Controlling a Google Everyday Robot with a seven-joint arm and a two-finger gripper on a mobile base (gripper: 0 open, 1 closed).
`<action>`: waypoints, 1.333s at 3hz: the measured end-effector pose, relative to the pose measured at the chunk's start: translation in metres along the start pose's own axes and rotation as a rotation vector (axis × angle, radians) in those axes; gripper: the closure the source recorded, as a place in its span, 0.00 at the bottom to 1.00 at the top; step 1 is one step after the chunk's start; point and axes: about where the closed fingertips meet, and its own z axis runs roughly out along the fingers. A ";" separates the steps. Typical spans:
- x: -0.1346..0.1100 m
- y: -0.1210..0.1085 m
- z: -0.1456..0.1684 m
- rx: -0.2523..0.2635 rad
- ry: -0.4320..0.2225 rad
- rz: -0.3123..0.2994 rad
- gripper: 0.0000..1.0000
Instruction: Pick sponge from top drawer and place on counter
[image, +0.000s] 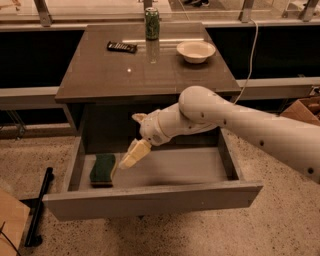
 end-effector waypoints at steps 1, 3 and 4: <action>0.008 -0.002 0.033 -0.016 0.004 -0.001 0.00; 0.003 0.016 0.089 -0.085 -0.042 -0.010 0.00; 0.004 0.028 0.116 -0.085 -0.035 -0.004 0.00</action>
Offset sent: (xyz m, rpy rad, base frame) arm -0.0023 0.0780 -0.0592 0.0390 0.0327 0.0863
